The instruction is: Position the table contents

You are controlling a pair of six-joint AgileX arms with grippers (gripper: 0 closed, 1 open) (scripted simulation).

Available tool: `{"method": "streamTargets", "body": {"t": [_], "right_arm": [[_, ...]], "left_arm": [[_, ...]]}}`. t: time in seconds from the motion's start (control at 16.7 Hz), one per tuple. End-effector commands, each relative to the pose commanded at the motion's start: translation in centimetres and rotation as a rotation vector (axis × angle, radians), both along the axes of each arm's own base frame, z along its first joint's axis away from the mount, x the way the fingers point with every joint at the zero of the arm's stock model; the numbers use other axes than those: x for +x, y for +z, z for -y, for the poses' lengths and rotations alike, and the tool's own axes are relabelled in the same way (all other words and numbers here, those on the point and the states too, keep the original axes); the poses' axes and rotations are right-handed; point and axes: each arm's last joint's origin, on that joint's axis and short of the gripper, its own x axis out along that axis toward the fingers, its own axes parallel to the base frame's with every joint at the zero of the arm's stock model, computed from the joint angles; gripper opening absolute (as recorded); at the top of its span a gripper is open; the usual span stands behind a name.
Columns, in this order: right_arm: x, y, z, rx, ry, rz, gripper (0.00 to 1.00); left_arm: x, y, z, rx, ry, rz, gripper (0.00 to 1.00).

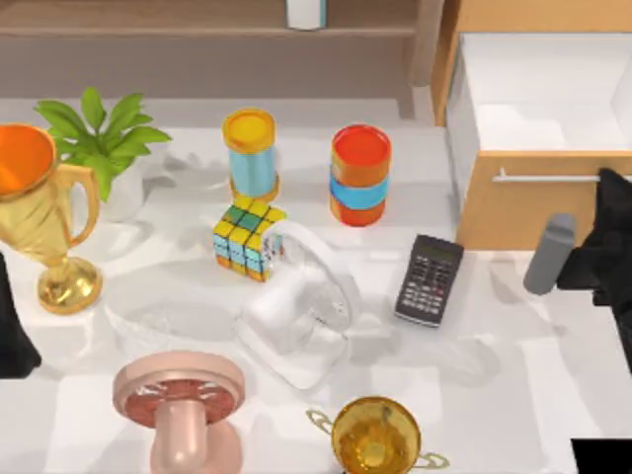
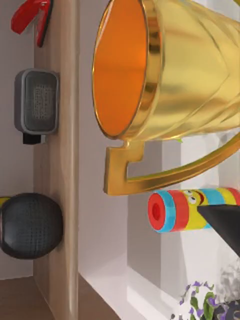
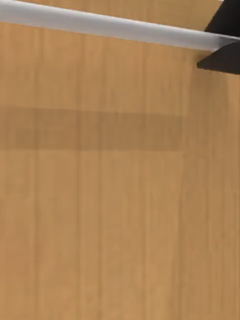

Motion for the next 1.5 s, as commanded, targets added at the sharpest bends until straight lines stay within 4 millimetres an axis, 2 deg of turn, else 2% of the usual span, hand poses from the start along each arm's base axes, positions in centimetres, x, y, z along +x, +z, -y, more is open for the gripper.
{"method": "streamTargets", "body": {"t": [0.48, 0.66, 0.96, 1.32, 1.5], "right_arm": [[0.0, -0.1, 0.0, 0.0, 0.0, -0.007, 0.0], [1.6, -0.4, -0.1, -0.01, 0.001, -0.016, 0.0], [5.9, -0.1, 0.0, 0.004, 0.001, -0.006, 0.0], [6.2, -0.1, -0.1, 0.002, 0.005, -0.008, 0.0], [7.7, -0.4, -0.2, -0.007, 0.006, -0.017, 0.0]], "left_arm": [[0.0, 0.0, 0.0, 0.0, 0.0, 0.0, 1.0], [0.0, 0.0, 0.0, 0.0, 0.0, 0.0, 1.0], [0.0, 0.0, 0.0, 0.0, 0.0, 0.0, 1.0], [0.0, 0.0, 0.0, 0.0, 0.0, 0.0, 1.0], [0.0, 0.0, 0.0, 0.0, 0.0, 0.0, 1.0]]}}
